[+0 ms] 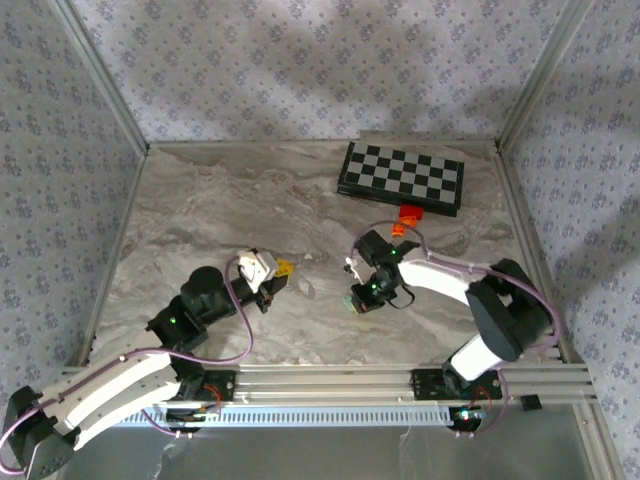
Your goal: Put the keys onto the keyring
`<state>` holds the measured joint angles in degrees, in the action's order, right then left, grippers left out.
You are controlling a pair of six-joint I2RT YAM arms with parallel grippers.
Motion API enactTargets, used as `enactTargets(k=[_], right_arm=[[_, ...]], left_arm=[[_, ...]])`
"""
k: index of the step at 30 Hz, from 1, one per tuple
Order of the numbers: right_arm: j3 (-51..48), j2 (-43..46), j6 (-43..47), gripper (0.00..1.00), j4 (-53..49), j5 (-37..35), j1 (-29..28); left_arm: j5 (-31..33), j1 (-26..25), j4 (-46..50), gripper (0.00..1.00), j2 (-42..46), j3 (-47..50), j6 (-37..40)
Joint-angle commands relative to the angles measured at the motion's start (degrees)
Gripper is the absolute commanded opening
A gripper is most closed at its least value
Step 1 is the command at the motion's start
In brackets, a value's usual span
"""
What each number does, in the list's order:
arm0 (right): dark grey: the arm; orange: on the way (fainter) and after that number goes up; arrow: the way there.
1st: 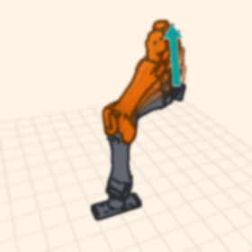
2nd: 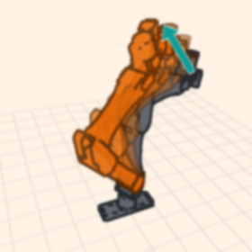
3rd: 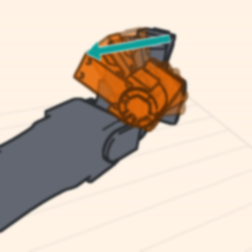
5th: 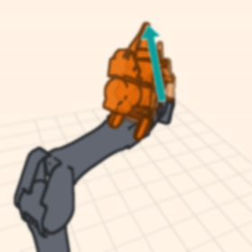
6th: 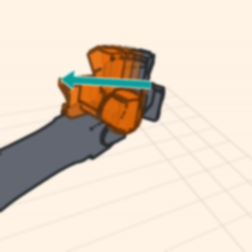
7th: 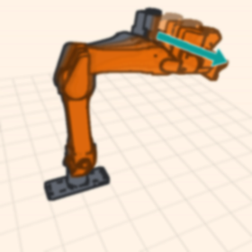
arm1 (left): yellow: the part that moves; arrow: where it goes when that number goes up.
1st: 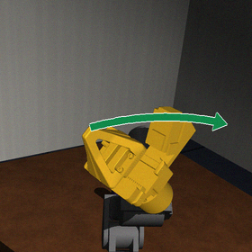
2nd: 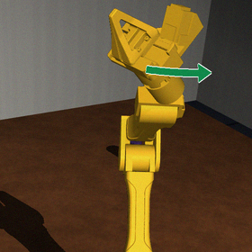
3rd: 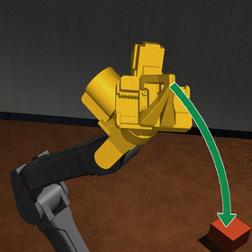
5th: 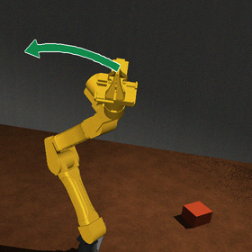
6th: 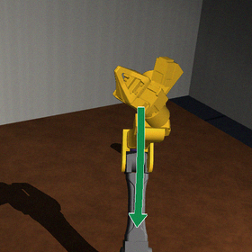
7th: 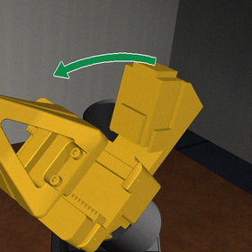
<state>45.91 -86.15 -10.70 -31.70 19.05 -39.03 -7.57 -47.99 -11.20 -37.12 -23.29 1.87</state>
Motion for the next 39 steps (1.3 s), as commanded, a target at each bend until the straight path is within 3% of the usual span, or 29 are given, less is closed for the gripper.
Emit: enactTargets(k=[1,5,10,15,18,20,23,31,35,39], right_arm=[[-6.2,7.4,-5.3,0.0,9.6,-8.4,-2.5],[-17.8,15.1,-10.3,0.0,26.2,-13.1,-3.8],[-27.0,18.6,-8.8,0.0,43.4,-18.8,-5.1],[-32.2,17.6,-4.5,0.0,53.3,-19.7,-6.5],[-32.9,17.5,-3.0,0.0,53.6,-20.2,-7.0],[-32.7,17.5,-2.7,0.04,52.7,-20.3,-7.3],[-32.0,17.8,-2.9,0.19,49.7,-20.7,-8.0],[-23.1,27.1,-7.5,0.49,27.0,-23.5,-9.2],[-11.8,25.2,-8.9,0.51,8.6,-20.5,-4.9],[-0.8,16.7,-4.1,0.51,-2.1,-9.3,3.2]], left_arm=[[-1.5,0.3,-3.1,0.0,1.3,-0.3,-0.6],[-2.1,0.3,-2.7,0.0,1.3,-0.9,-0.9],[-2.6,0.3,-2.7,0.0,2.0,-0.9,-1.5],[-2.4,0.3,-3.6,0.0,3.0,-0.4,-2.3],[-2.3,0.3,-3.6,0.0,3.3,-0.4,-2.6],[-2.3,0.3,-3.9,0.0,3.4,-0.4,-2.6],[-2.0,0.3,-4.1,0.0,3.0,-0.6,-2.2],[-2.0,0.3,-4.3,0.0,3.9,-0.1,-1.9],[-1.7,0.3,-3.9,0.0,5.5,0.6,-1.8],[-1.5,0.3,-3.3,0.0,6.4,1.0,-1.5]])
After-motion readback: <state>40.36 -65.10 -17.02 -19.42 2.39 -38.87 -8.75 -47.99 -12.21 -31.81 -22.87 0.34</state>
